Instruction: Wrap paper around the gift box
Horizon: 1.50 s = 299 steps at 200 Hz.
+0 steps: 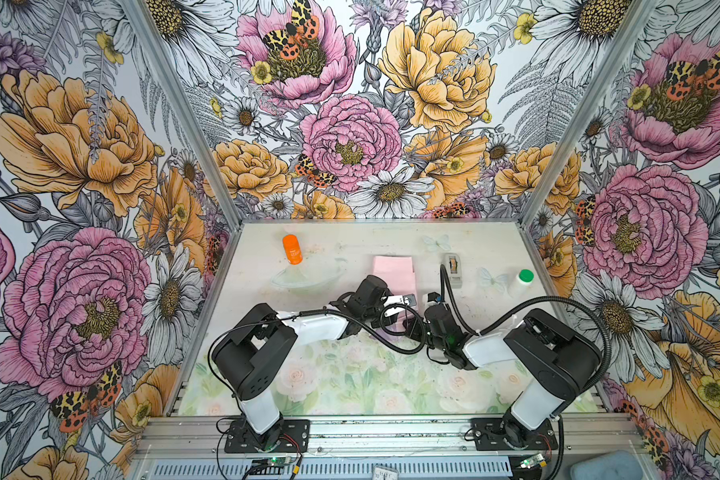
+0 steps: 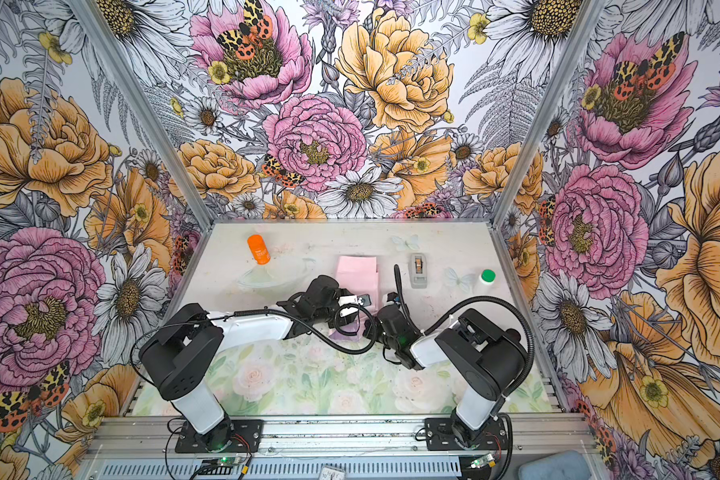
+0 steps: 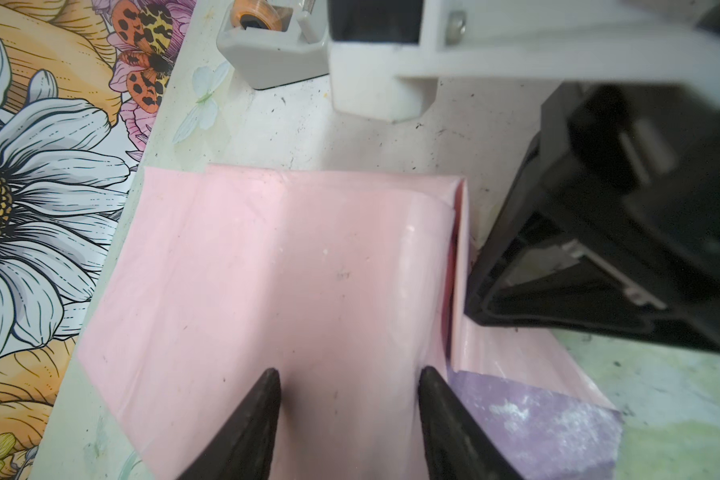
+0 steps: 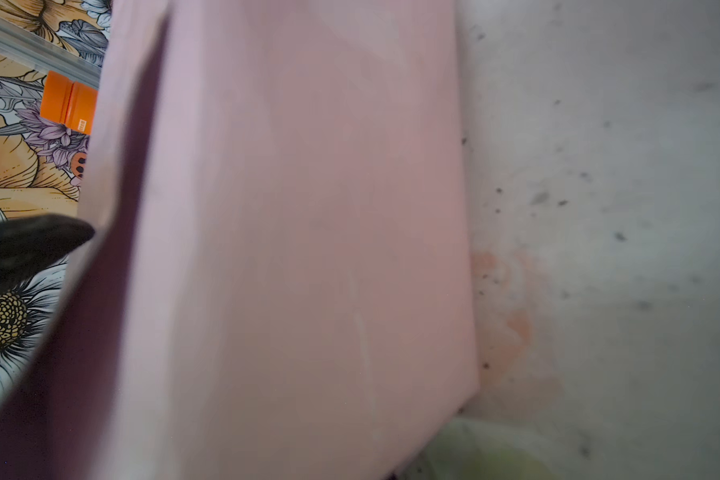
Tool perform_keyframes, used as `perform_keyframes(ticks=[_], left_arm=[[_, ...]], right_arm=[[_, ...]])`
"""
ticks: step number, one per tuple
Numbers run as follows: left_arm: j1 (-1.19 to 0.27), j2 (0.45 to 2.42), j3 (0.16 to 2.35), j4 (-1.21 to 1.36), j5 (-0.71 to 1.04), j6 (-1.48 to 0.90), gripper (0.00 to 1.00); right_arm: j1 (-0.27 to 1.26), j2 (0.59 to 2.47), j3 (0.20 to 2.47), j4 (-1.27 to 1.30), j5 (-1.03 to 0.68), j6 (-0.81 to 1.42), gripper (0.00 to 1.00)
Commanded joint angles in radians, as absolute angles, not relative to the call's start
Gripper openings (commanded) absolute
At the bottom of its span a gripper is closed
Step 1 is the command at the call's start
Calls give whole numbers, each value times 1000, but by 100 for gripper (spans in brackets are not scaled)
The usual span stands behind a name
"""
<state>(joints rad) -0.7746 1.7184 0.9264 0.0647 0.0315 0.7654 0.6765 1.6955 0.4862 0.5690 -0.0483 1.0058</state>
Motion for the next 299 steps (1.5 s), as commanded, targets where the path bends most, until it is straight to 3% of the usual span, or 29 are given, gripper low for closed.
perform_keyframes(ticks=[1, 75, 95, 116, 138, 163, 218, 299], left_arm=[[-766, 1687, 917, 83, 61, 748, 55], [-767, 1677, 917, 83, 61, 738, 56], [-768, 1633, 924, 91, 60, 685, 64], [-764, 1570, 945, 89, 54, 569, 76], [-741, 1505, 977, 40, 42, 402, 79], [-692, 1436, 1015, -72, 23, 184, 81], [-499, 1389, 1025, -277, 161, -264, 79], [-464, 1574, 964, -113, 322, -414, 71]], right_arm=[[689, 1733, 528, 595, -46, 1011, 5], [640, 1655, 446, 553, -46, 1011, 6], [626, 1561, 425, 506, -106, 1011, 10], [623, 1406, 476, 242, -101, 927, 18], [598, 1284, 561, -36, -88, 816, 26], [516, 1228, 640, -180, -197, 754, 36], [452, 1381, 895, -431, -212, 615, 47], [439, 1615, 1068, -443, -262, 577, 48]])
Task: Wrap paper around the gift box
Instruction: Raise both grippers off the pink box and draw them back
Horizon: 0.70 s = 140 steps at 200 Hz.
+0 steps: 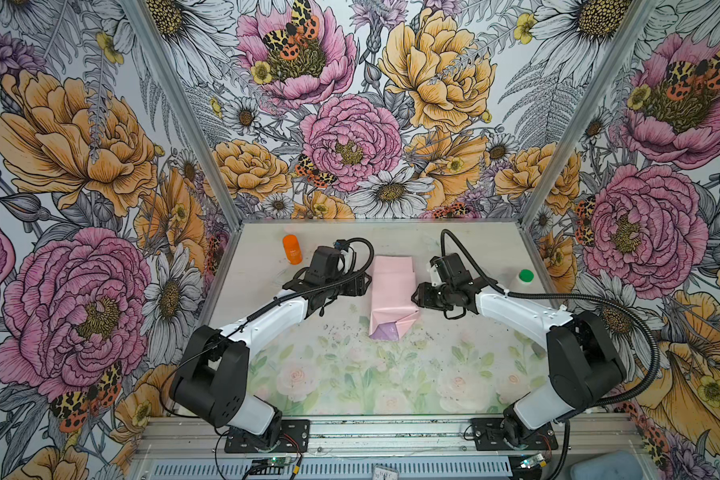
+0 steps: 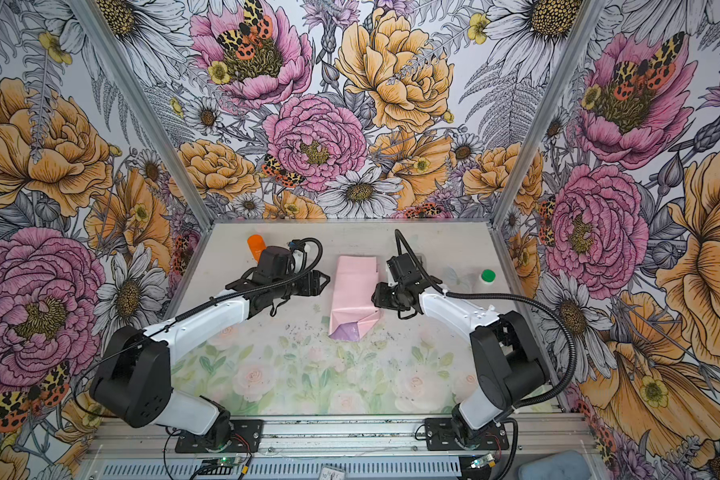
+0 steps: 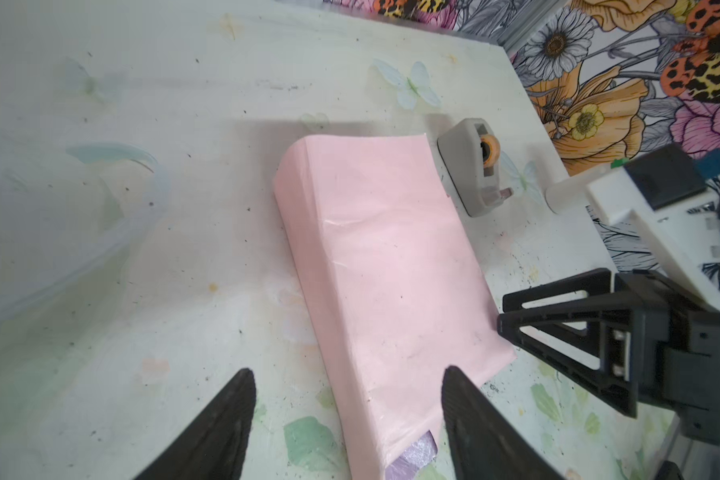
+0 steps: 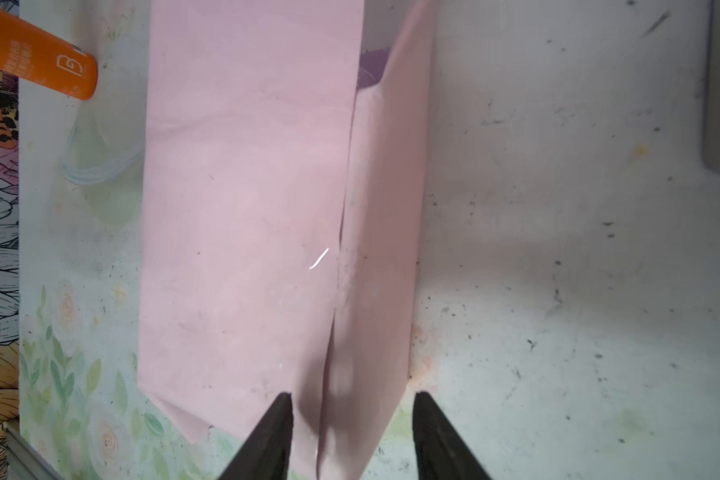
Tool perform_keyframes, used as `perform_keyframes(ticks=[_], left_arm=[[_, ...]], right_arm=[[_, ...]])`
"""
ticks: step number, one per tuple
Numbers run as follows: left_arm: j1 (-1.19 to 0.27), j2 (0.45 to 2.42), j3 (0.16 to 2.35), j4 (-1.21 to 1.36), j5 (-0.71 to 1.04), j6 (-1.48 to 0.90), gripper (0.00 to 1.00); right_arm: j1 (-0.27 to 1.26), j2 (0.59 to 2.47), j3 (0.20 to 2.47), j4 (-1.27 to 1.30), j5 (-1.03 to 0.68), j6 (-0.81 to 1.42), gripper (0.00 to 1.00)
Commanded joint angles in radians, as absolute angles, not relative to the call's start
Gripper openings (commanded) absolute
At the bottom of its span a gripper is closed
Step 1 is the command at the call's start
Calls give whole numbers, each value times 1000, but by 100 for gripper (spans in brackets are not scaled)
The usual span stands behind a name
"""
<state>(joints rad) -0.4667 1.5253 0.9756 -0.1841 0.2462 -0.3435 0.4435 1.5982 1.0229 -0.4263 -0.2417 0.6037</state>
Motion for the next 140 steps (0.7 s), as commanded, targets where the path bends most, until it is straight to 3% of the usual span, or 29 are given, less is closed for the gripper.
perform_keyframes(ticks=[1, 77, 140], left_arm=[[-464, 1577, 964, -113, 322, -414, 71], [-513, 1725, 1026, -76, 329, -433, 70], [-558, 1753, 1094, -70, 307, -427, 72]], right_arm=[[439, 1616, 1068, -443, -263, 577, 48], [421, 1599, 1036, -442, -243, 585, 39], [391, 1504, 990, -460, -230, 597, 47]])
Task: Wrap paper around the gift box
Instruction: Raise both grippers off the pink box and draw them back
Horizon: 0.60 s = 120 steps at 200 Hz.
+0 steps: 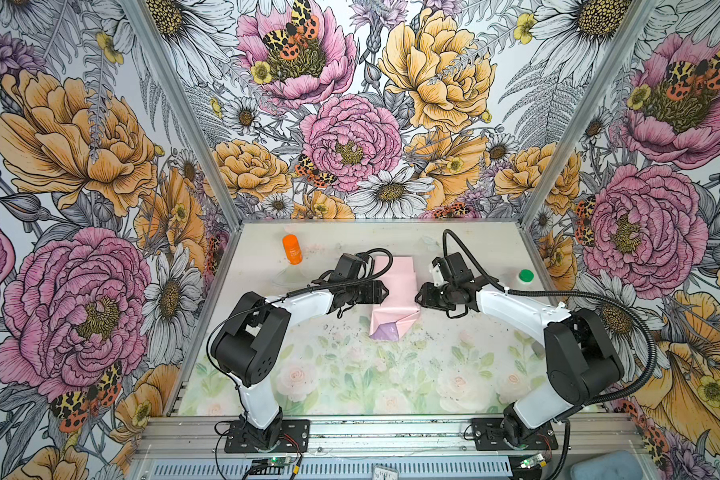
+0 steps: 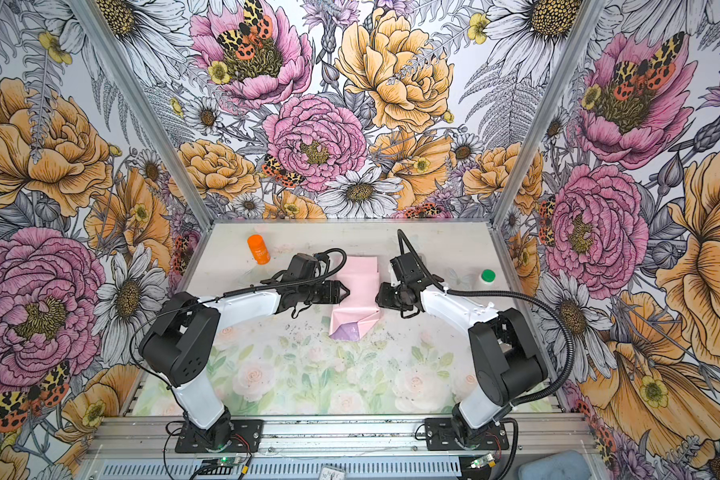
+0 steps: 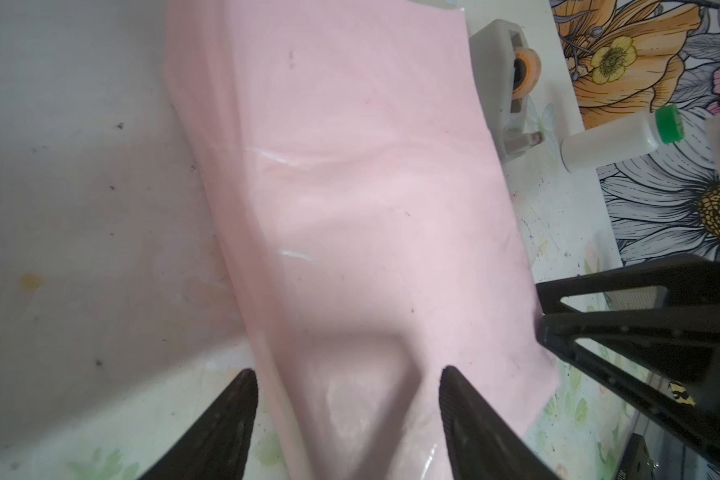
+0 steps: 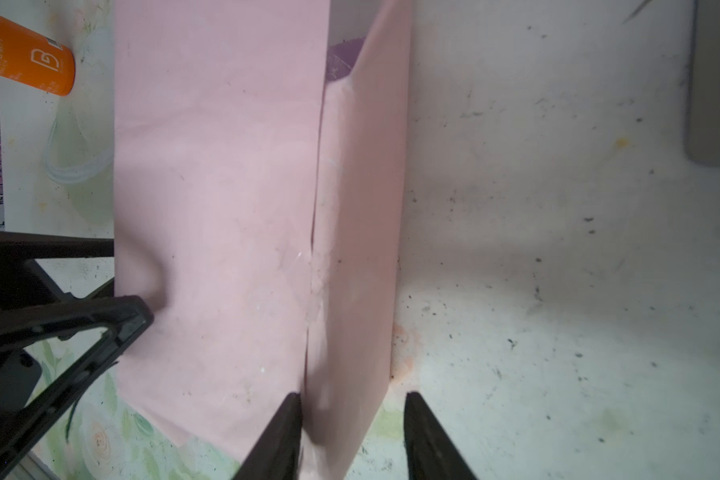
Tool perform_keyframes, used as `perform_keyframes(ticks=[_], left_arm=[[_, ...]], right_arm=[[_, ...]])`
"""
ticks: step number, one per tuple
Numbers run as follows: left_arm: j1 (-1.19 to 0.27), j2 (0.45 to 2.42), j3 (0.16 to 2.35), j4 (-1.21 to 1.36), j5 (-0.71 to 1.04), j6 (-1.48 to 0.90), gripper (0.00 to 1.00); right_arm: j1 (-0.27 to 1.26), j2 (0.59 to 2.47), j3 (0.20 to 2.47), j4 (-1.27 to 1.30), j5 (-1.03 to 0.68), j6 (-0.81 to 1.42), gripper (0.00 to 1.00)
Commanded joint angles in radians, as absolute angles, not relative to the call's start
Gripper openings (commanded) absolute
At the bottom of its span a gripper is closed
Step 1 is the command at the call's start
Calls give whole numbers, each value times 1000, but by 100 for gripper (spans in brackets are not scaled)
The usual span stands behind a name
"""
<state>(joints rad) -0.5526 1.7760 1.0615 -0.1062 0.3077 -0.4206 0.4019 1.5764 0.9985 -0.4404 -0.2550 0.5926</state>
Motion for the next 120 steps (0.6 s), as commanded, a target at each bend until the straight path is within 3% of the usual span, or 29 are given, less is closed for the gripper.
perform_keyframes(ticks=[1, 50, 120], left_arm=[[-558, 1751, 1094, -70, 304, -427, 72], [-512, 1560, 979, -24, 249, -449, 72], [-449, 1267, 647, 77, 159, -565, 70]], right_arm=[[390, 1502, 990, -462, -228, 597, 47], [369, 1448, 1039, -541, -214, 567, 50], [367, 1572, 1164, -587, -254, 503, 51]])
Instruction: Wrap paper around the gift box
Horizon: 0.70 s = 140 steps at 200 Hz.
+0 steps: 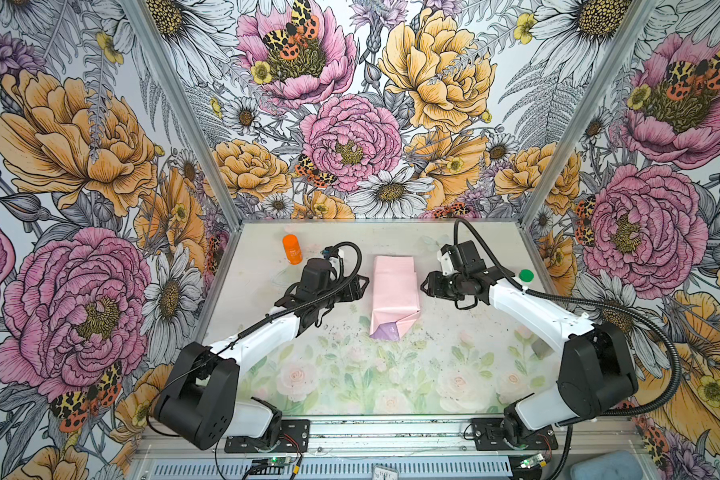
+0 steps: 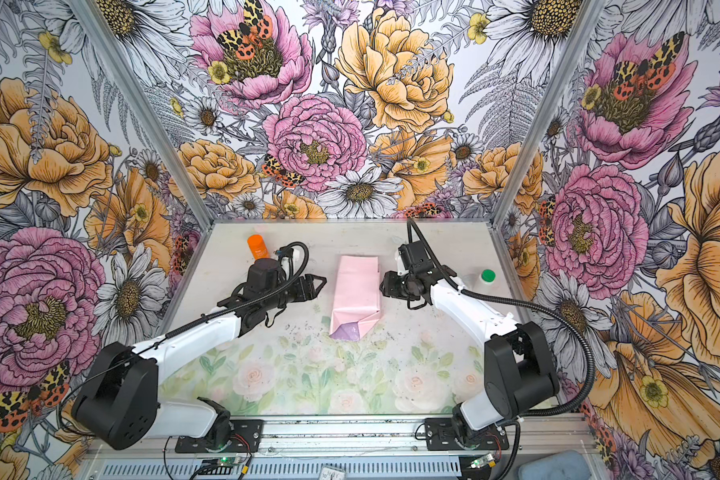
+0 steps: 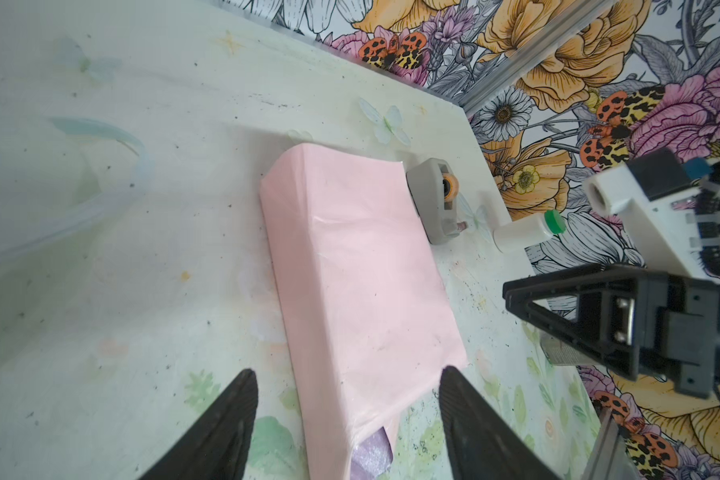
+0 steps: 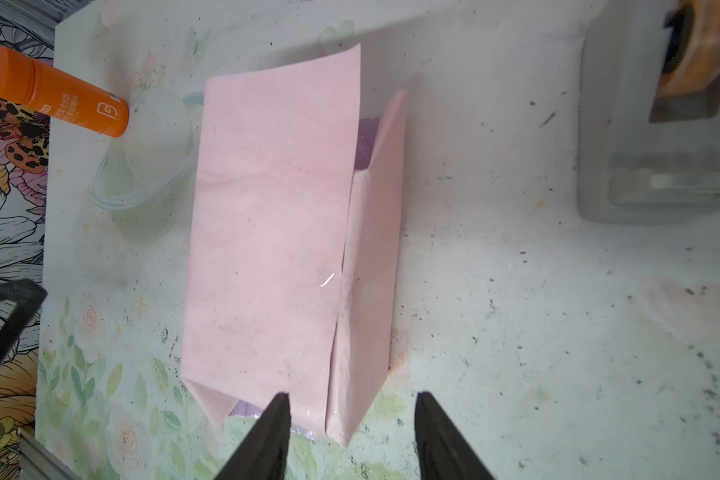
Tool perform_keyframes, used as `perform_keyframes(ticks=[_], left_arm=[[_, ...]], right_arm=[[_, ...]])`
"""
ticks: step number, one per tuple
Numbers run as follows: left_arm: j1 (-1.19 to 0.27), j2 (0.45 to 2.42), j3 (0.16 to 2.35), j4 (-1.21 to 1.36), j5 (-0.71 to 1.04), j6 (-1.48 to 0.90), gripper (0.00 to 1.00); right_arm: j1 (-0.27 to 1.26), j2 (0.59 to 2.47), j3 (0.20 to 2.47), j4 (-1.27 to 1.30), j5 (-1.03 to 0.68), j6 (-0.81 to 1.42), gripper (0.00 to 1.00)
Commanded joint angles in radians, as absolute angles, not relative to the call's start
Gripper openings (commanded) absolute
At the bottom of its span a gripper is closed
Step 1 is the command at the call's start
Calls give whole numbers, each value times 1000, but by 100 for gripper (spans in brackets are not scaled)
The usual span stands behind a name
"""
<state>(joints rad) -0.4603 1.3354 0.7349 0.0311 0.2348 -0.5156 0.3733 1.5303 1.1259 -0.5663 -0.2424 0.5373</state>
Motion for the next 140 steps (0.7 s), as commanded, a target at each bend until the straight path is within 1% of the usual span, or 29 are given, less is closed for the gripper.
perform_keyframes(ticks=[1, 22, 57, 66, 90, 113, 140], left_arm=[[-449, 1265, 642, 78, 156, -566, 70], [-443, 1218, 564, 85, 106, -582, 68], [-435, 1197, 469, 119, 95, -603, 63], [-433, 1203, 448, 143, 100, -609, 60], [-438, 1235, 415, 209, 144, -627, 49], [-464, 1280, 400, 270, 178, -637, 46], [-506, 1331, 396, 331, 187, -638, 39]], right_arm=[[367, 1574, 1164, -586, -255, 503, 51], [367, 1608, 1167, -586, -250, 497, 51], [372, 1649, 1165, -584, -264, 492, 50], [372, 1655, 1162, -584, -261, 490, 49], [377, 1669, 1155, -584, -264, 490, 46], [380, 1672, 1149, -584, -264, 490, 41], [383, 1654, 1144, -586, -261, 494, 42]])
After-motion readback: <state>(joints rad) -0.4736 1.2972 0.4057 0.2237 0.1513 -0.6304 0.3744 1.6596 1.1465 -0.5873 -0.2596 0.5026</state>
